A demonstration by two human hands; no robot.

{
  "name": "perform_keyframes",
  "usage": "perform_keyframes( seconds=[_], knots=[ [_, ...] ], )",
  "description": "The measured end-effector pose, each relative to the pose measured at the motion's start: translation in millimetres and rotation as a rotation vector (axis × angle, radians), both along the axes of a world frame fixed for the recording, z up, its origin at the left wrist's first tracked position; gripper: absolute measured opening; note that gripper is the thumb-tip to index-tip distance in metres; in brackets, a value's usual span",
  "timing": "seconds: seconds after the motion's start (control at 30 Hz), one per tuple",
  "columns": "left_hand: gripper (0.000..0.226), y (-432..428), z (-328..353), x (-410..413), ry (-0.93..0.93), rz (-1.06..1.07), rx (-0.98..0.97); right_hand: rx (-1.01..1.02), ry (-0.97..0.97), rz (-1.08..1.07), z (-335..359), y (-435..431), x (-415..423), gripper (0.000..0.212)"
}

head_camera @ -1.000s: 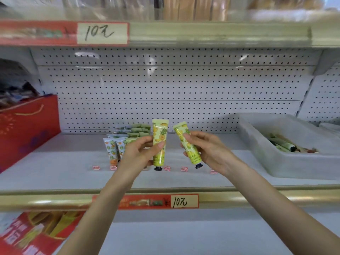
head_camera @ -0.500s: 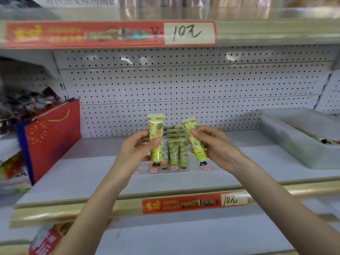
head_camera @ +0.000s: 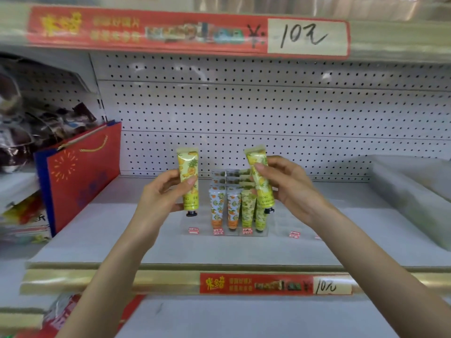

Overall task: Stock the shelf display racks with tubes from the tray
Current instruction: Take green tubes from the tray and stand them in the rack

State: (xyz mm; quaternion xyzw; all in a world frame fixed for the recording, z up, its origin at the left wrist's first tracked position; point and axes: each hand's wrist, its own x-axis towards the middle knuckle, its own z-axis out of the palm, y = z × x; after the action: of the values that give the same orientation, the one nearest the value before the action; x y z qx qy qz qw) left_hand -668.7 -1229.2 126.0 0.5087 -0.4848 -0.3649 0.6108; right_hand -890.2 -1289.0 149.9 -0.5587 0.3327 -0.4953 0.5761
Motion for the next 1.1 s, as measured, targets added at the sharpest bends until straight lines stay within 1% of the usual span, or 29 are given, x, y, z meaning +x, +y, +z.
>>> perform_keyframes(
  seconds=[0.07, 0.13, 0.27, 0.4, 0.47, 0.57, 0.7, 0.87, 0.93, 1.0, 1.1],
  knots=[
    [0.017, -6.4, 2.7, 5.7, 0.014, 0.048, -0.028, -0.034, -0.009, -0.008, 11.8, -11.2, 0.8, 0.007],
    [0.01, -12.6, 5.9, 12.1, 0.033, 0.101, -0.061, -0.094, 0.008, -0.03, 22.9, -23.2, 3.5, 0.015],
    [0.015, -26.6, 2.8, 24.3, 0.076, 0.159, -0.096, -0.194, 0.076, -0.036, 37.9, -42.6, 16.6, 0.015],
    [0.017, -47.9, -4.5, 33.3, 0.089, 0.128, -0.081, -0.272, 0.162, 0.03, 46.2, -57.9, 40.2, 0.012],
    [0.013, -62.3, -8.7, 40.6, 0.06, 0.099, -0.063, -0.297, 0.199, 0.06, 49.7, -67.7, 56.3, 0.01],
    [0.013, -85.6, -17.3, 46.6, 0.021, 0.035, -0.032, -0.352, 0.295, 0.077, 50.1, -81.6, 76.0, 0.013],
    [0.017, -120.6, -31.5, 60.2, -0.049, -0.07, 0.039, -0.379, 0.42, 0.007, 38.6, -103.6, 105.2, 0.018],
    [0.019, -155.2, -46.3, 76.1, -0.206, -0.092, 0.055, -0.373, 0.602, -0.051, 17.1, -130.6, 124.8, 0.021],
    [0.02, -164.8, -51.3, 78.6, -0.255, -0.115, 0.058, -0.383, 0.696, -0.061, 9.4, -139.0, 128.5, 0.021],
    [0.021, -170.6, -56.3, 79.4, -0.312, -0.133, 0.071, -0.417, 0.828, -0.065, 4.2, -144.9, 131.6, 0.021],
    [0.03, -176.5, -63.9, 80.6, -0.368, -0.144, 0.092, -0.456, 0.961, -0.047, 0.3, -147.6, 135.0, 0.019]
  ],
)
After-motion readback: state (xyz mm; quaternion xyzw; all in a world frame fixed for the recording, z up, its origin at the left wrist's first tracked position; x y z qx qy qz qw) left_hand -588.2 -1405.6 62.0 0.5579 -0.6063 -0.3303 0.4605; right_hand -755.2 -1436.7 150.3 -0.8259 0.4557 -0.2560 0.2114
